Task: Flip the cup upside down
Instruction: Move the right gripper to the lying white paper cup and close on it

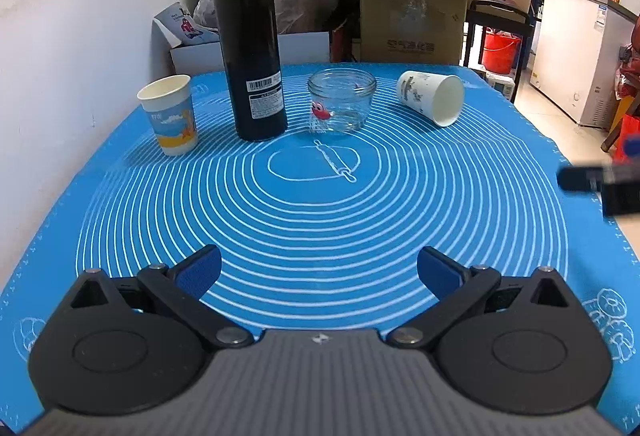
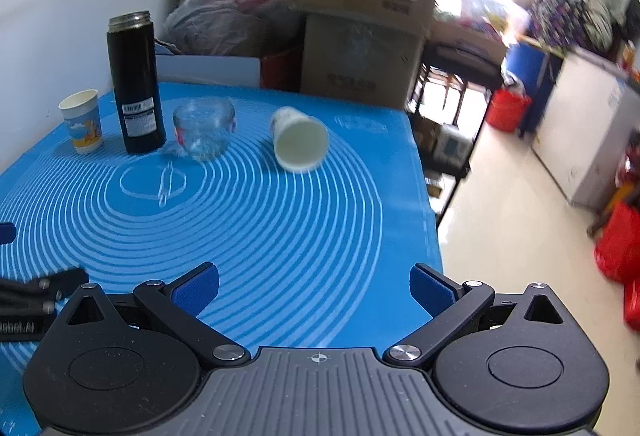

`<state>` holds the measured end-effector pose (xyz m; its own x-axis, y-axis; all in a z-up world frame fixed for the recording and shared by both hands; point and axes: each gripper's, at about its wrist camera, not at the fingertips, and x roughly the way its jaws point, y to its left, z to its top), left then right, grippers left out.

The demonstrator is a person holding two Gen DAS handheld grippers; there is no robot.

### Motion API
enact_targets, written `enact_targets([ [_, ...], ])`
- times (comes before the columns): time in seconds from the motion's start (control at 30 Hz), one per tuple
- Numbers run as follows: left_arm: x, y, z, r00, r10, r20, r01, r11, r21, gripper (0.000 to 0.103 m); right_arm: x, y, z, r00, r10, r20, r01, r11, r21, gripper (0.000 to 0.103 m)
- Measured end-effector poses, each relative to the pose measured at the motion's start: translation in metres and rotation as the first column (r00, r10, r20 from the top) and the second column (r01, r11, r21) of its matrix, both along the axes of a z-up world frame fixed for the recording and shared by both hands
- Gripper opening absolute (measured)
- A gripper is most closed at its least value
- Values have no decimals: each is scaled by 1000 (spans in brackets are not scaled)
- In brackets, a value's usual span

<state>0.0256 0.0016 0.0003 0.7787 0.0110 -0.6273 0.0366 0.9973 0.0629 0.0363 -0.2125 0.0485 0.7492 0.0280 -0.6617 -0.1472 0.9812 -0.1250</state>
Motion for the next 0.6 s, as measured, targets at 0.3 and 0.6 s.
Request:
enact_targets([
  [0.3,29,11,-5,1000,27,-4,-27,1000,-6,103,106,21,27,994,106,-33,-109,988,-113,103],
  [0.6,68,31,-13,997,76,-13,-76,997,-27,103,220,55,13,977,148,-155,-175,969,-175,100],
])
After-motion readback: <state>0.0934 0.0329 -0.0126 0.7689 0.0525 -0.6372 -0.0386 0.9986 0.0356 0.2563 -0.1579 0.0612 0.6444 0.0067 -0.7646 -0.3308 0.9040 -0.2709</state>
